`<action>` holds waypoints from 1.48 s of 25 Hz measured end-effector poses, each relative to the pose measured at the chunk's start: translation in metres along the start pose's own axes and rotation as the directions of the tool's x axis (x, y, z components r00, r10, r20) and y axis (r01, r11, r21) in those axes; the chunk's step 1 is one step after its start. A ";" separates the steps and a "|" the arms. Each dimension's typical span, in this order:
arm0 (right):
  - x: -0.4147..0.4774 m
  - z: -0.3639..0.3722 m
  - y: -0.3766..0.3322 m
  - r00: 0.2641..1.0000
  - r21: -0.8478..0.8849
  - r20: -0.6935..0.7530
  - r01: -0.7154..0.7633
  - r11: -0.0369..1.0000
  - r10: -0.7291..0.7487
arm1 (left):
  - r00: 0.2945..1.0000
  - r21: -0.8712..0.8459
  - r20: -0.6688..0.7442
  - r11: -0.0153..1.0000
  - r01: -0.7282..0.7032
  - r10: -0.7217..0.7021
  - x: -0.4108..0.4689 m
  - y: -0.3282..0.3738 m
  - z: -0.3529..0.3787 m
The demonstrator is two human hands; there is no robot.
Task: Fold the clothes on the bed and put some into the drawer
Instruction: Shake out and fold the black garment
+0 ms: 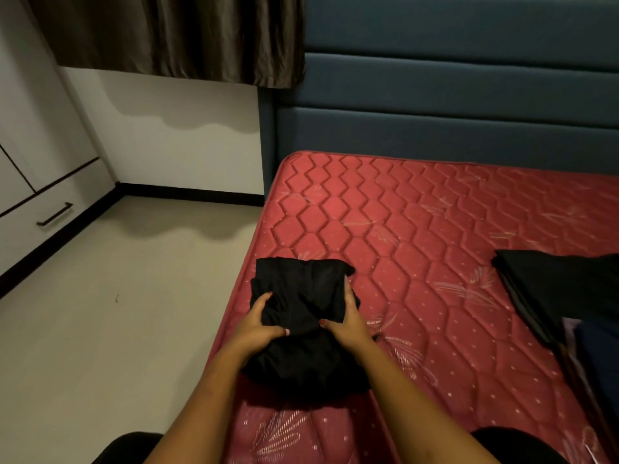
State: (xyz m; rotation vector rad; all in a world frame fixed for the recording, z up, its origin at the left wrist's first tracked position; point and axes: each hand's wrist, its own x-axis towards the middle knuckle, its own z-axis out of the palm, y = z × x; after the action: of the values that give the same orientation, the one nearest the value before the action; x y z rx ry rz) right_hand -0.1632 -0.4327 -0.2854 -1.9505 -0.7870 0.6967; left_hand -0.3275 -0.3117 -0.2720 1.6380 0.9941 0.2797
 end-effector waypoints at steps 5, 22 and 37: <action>0.012 -0.071 -0.025 0.959 -0.099 -0.174 0.210 0.973 -0.225 | 0.965 0.170 0.019 0.951 -0.260 0.260 0.022 0.077 0.028; 0.035 -0.181 0.097 0.998 -0.817 -0.063 -0.052 0.574 0.000 | 0.916 0.811 0.288 0.437 -0.388 0.280 0.072 0.101 0.261; 0.031 -0.165 0.025 0.999 -0.800 -0.021 -0.043 0.599 0.043 | 0.950 0.813 0.169 0.508 -0.284 0.261 0.058 0.100 0.191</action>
State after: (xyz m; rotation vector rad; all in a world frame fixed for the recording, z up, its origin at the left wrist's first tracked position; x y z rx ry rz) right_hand -0.0171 -0.5056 -0.2391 -2.7926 -1.1979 0.3688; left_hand -0.1229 -0.4016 -0.2642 2.6982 0.8809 -0.0437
